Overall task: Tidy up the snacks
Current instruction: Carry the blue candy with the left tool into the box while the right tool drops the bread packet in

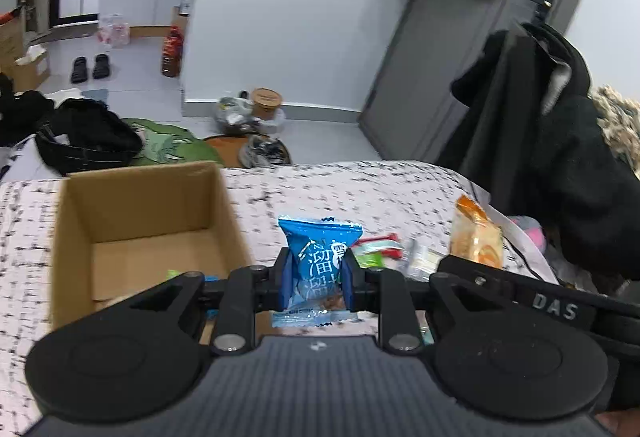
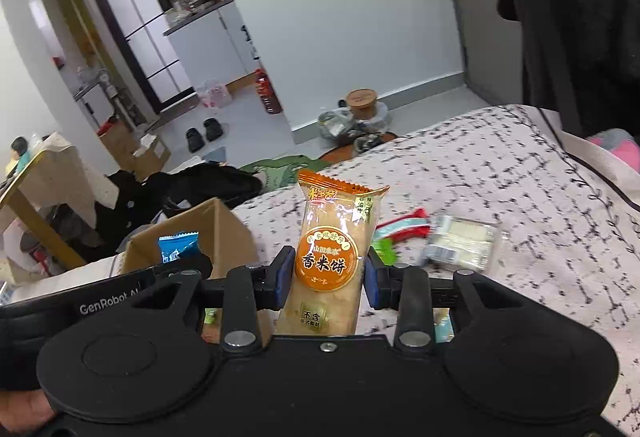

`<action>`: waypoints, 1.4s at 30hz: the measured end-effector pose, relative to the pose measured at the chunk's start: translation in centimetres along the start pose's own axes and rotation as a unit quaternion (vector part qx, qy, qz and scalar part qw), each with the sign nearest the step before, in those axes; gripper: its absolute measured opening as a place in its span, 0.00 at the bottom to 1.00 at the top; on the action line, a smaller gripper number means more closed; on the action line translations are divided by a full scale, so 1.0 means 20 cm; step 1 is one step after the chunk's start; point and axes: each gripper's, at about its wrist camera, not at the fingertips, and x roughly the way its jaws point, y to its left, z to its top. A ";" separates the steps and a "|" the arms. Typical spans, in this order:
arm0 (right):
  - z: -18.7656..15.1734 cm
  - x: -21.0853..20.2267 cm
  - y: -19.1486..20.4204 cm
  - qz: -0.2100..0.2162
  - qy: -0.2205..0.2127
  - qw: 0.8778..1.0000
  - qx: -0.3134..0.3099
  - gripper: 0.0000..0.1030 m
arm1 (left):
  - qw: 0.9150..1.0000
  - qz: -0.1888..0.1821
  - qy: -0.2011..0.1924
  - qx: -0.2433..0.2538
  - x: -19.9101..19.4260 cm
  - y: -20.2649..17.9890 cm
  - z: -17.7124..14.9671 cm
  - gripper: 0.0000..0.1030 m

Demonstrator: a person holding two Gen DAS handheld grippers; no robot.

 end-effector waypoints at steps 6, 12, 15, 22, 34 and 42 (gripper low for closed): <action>0.01 0.03 0.10 0.015 0.000 1.000 -0.019 0.34 | 1.000 0.021 -0.004 -0.018 -0.04 0.14 0.02 0.23; -0.01 0.06 0.21 0.033 0.009 0.999 -0.035 0.34 | 0.999 0.038 -0.003 -0.033 -0.04 0.25 0.01 0.23; -0.02 0.09 0.26 0.043 0.014 0.998 -0.042 0.34 | 0.998 0.049 0.000 -0.044 -0.05 0.31 0.00 0.23; -0.04 0.17 0.37 0.058 0.023 0.997 -0.052 0.34 | 0.995 0.061 0.011 -0.074 -0.04 0.46 -0.03 0.23; -0.09 0.25 0.48 0.070 0.046 0.993 -0.082 0.42 | 0.988 0.089 -0.021 -0.127 -0.15 0.59 -0.05 0.38; -0.08 0.19 0.40 0.054 0.046 0.996 -0.059 0.58 | 0.989 0.090 -0.015 -0.116 -0.17 0.57 -0.07 0.54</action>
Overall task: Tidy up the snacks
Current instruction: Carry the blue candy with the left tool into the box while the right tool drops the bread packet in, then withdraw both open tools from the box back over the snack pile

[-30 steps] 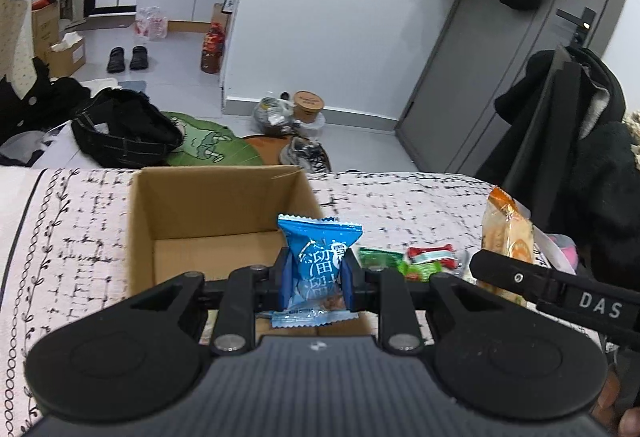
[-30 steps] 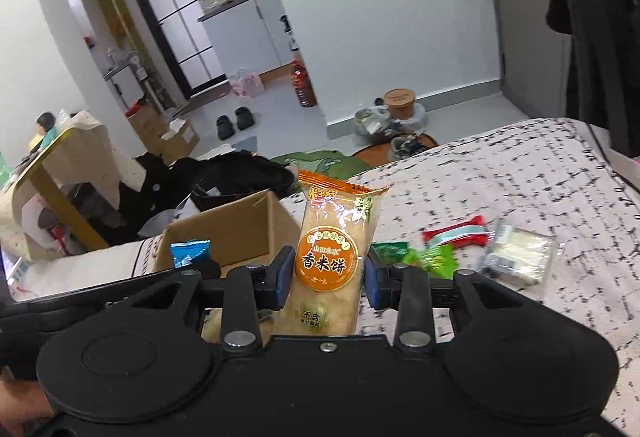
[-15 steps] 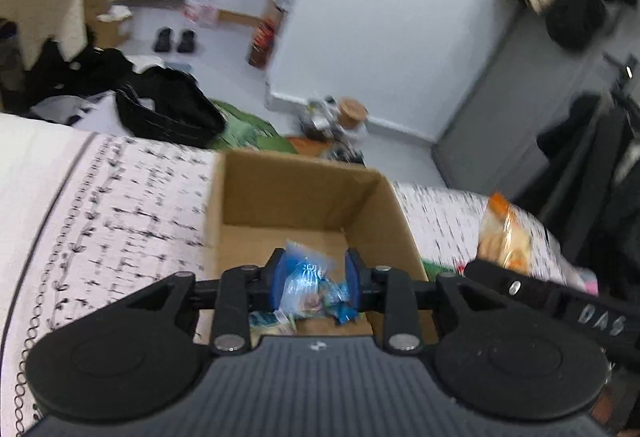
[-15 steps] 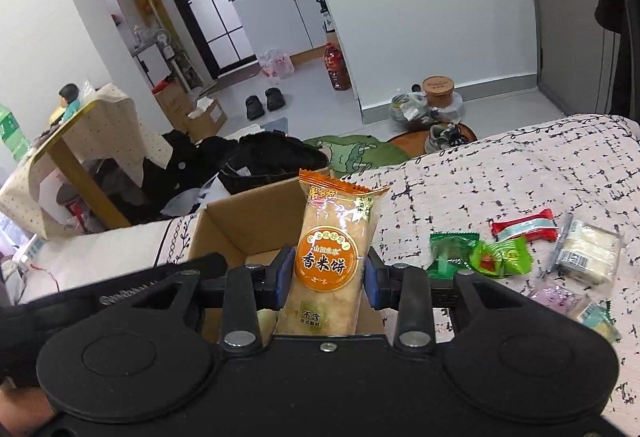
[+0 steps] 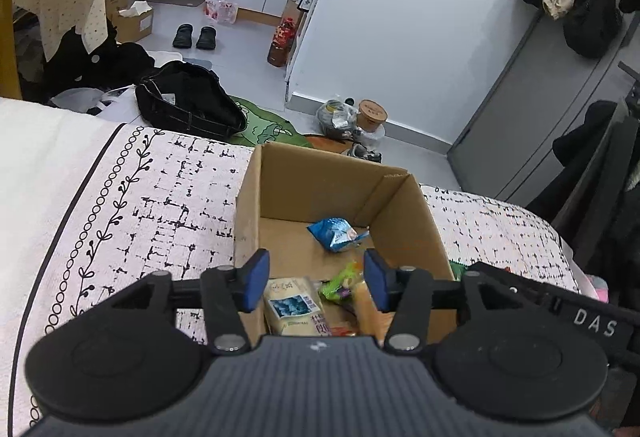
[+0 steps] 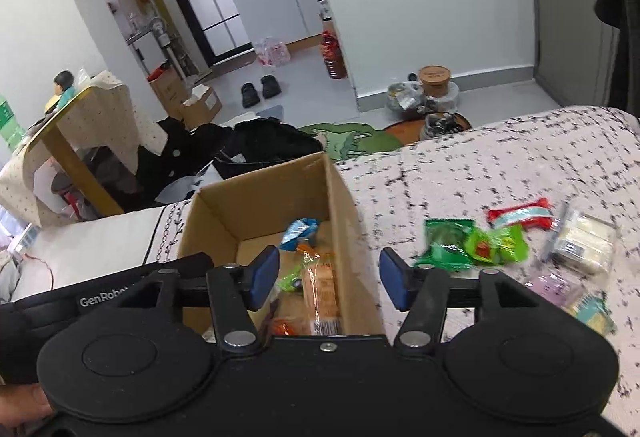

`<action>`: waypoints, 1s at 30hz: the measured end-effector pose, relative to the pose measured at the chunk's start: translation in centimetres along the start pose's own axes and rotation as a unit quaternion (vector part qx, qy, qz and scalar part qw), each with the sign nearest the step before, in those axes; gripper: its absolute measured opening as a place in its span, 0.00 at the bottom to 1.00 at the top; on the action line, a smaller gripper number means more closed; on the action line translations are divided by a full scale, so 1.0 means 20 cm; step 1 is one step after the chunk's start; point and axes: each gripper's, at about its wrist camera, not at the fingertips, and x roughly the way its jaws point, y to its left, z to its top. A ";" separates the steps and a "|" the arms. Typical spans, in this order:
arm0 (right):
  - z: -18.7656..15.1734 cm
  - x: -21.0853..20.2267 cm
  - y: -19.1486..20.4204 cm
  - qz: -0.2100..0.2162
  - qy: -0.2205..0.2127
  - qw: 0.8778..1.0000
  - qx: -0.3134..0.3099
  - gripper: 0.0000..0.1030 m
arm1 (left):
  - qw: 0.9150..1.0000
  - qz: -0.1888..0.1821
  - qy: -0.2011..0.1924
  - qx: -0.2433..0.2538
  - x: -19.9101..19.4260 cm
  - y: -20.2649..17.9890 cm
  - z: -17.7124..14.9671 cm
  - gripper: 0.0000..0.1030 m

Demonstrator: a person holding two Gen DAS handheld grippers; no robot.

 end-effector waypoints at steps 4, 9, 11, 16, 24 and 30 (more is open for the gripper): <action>-0.03 -0.06 -0.07 -0.015 -0.001 1.000 0.006 0.68 | 1.000 -0.002 0.001 0.008 0.00 -0.03 0.00 0.66; -0.08 -0.13 -0.18 -0.034 0.001 0.999 0.010 0.83 | 1.000 -0.006 0.005 0.014 0.00 -0.08 -0.02 0.75; -0.09 -0.14 -0.21 -0.039 0.005 0.999 0.011 0.85 | 1.000 -0.009 0.008 0.019 0.00 -0.10 -0.03 0.77; -0.11 -0.18 -0.31 -0.049 0.007 0.999 0.013 0.92 | 1.000 -0.011 0.008 0.028 -0.01 -0.16 -0.05 0.84; -0.14 -0.26 -0.44 -0.060 0.004 0.998 0.004 1.00 | 0.999 -0.029 0.002 0.045 -0.03 -0.29 -0.10 1.00; -0.18 -0.31 -0.54 -0.074 0.006 0.997 0.002 1.00 | 0.996 -0.045 0.001 0.072 -0.04 -0.42 -0.14 1.00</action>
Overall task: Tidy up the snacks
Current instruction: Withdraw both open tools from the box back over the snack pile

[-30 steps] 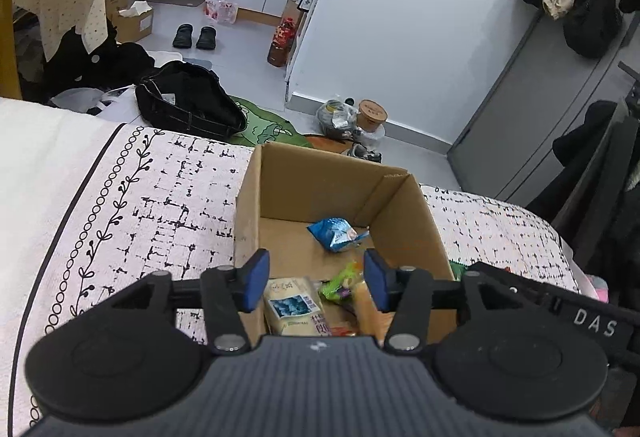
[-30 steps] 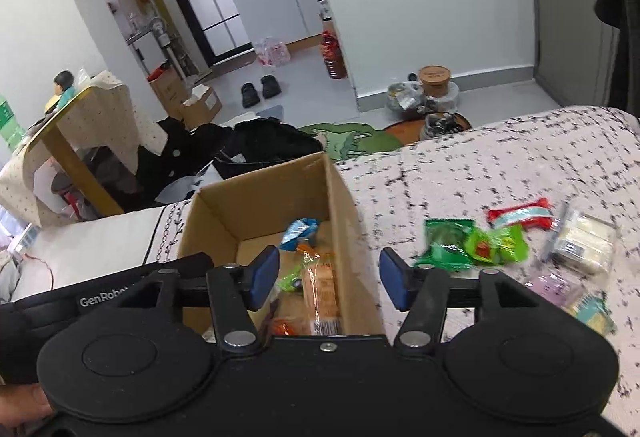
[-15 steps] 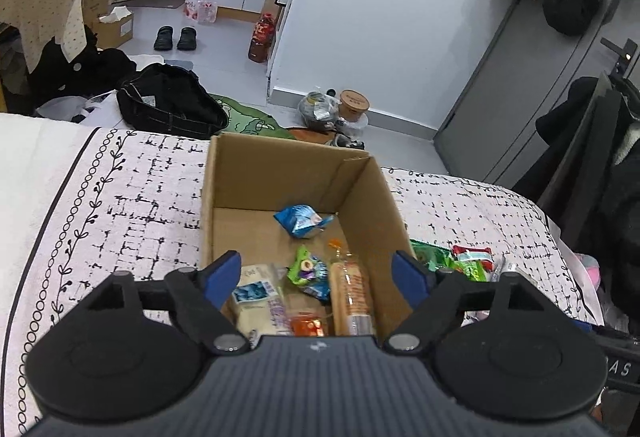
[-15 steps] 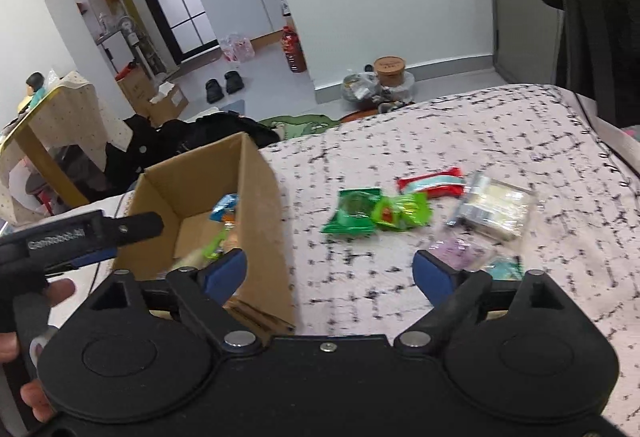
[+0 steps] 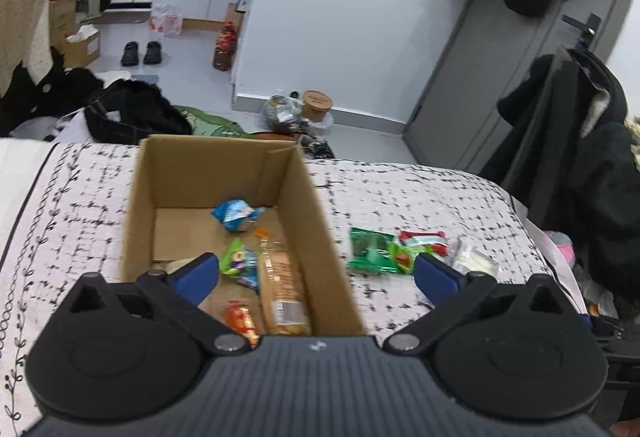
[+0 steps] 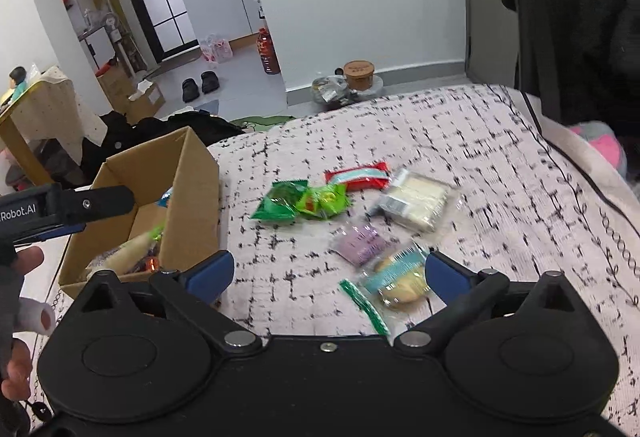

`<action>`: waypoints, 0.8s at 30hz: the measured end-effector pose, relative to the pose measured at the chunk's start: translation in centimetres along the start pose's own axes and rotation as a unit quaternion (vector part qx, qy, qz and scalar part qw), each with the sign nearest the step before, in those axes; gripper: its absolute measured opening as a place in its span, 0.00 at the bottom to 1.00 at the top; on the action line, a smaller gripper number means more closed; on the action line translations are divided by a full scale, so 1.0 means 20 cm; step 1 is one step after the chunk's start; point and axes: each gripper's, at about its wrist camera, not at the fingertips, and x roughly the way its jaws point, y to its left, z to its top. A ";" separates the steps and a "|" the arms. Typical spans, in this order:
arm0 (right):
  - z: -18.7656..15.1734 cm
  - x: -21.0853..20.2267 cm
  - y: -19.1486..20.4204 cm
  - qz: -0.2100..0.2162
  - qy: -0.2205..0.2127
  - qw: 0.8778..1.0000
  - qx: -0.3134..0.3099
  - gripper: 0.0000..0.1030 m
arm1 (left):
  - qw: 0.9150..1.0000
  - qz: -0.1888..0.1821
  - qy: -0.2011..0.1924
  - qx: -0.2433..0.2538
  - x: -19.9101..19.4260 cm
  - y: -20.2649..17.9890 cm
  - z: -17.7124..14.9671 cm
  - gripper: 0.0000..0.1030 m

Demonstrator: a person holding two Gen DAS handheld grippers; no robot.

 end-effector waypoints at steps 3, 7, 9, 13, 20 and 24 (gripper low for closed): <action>-0.02 -0.02 -0.05 -0.009 0.000 1.000 0.002 1.00 | 1.000 -0.011 0.000 0.015 0.01 -0.06 -0.01 1.00; -0.04 -0.03 -0.12 -0.014 -0.003 1.000 0.004 1.00 | 0.999 -0.024 0.007 0.031 0.02 -0.14 -0.03 1.00; -0.05 -0.04 -0.15 -0.016 -0.002 1.000 0.008 1.00 | 0.999 -0.032 0.011 0.038 0.03 -0.18 -0.05 1.00; -0.07 -0.04 -0.21 -0.017 -0.001 1.000 0.018 1.00 | 0.997 -0.045 0.021 0.057 0.05 -0.26 -0.06 1.00; -0.10 -0.02 -0.26 -0.008 -0.002 1.000 0.013 1.00 | 0.995 -0.056 0.025 0.084 0.08 -0.38 -0.10 1.00; -0.10 0.01 -0.29 -0.001 -0.001 1.000 0.012 1.00 | 0.994 -0.059 0.029 0.092 0.12 -0.42 -0.11 0.98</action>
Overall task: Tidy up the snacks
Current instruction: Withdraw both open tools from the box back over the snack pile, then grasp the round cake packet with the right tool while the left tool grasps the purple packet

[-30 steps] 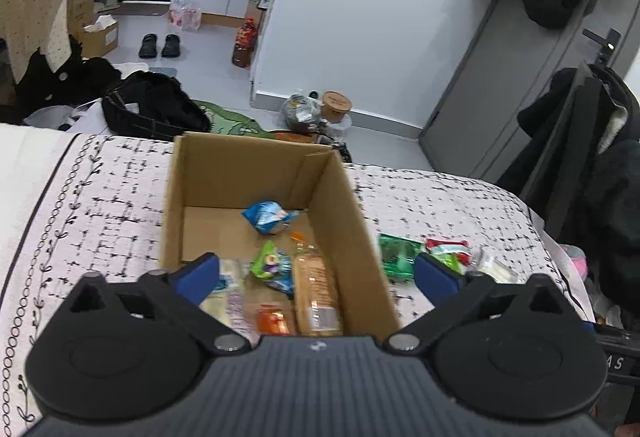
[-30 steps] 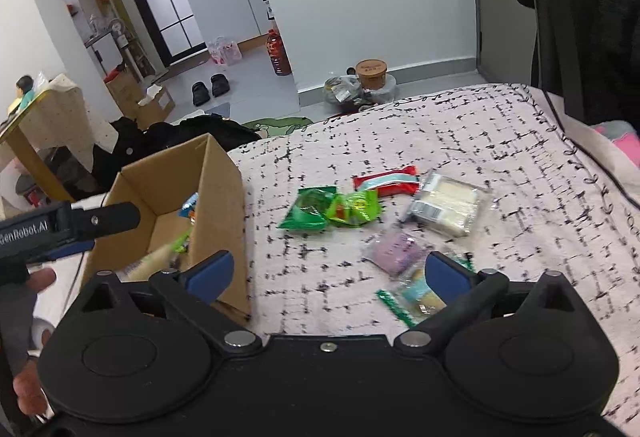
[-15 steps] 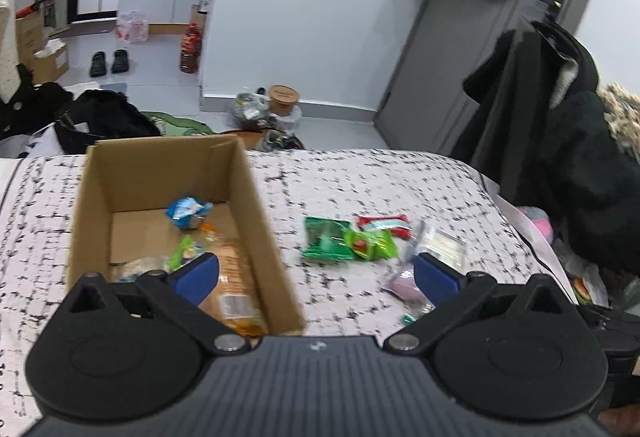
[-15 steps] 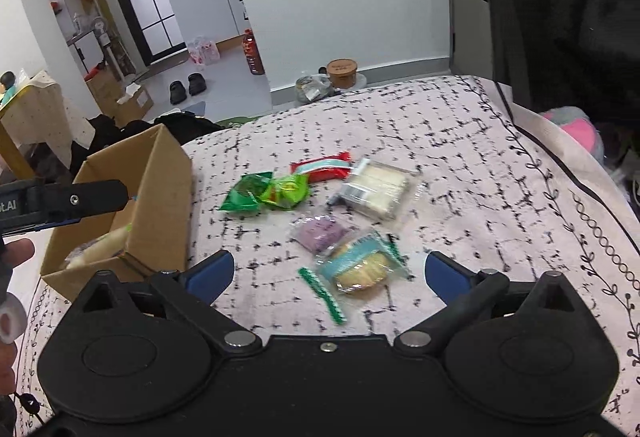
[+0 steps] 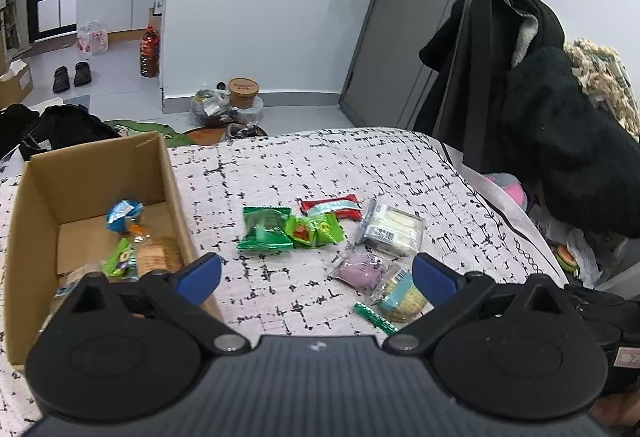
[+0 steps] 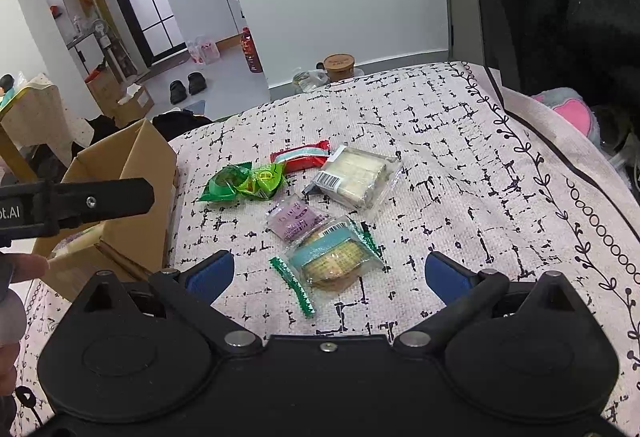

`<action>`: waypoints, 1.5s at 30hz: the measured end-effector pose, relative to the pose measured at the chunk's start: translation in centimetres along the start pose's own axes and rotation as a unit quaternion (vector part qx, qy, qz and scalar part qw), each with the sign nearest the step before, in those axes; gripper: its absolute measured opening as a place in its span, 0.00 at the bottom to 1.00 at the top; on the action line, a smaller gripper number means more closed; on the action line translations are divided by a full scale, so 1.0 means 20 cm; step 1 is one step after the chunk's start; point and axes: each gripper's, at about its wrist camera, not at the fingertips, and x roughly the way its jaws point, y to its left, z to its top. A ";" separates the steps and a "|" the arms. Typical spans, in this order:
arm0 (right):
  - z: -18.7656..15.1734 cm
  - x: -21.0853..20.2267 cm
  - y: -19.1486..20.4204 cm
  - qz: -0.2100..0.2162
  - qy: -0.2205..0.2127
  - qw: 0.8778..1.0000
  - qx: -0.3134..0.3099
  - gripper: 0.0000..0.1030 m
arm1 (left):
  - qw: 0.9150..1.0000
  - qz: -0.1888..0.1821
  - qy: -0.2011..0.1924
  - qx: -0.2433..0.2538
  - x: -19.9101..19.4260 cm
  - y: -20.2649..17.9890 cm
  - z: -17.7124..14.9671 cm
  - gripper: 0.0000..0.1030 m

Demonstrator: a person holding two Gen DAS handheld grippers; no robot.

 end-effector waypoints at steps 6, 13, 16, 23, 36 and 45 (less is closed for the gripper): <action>-0.02 0.05 -0.03 0.008 -0.009 1.000 -0.015 1.00 | 1.000 -0.005 0.003 0.015 0.06 -0.05 -0.02 0.90; -0.05 0.15 -0.09 0.030 0.002 1.000 -0.004 0.90 | 1.000 0.007 0.005 0.017 0.13 -0.07 -0.02 0.82; -0.04 0.18 -0.10 0.039 0.005 0.999 0.001 0.90 | 1.000 0.013 0.014 0.017 0.17 -0.08 -0.02 0.76; -0.05 0.25 -0.07 0.048 0.011 0.999 -0.011 0.84 | 0.999 0.026 0.032 0.015 0.25 -0.09 -0.04 0.62; -0.07 0.31 -0.10 0.020 0.011 0.999 -0.025 0.53 | 0.998 0.026 0.051 0.008 0.36 -0.11 -0.05 0.59; -0.08 0.23 -0.21 -0.003 0.005 1.000 0.006 0.46 | 0.998 0.017 0.052 0.016 0.45 -0.17 -0.04 0.60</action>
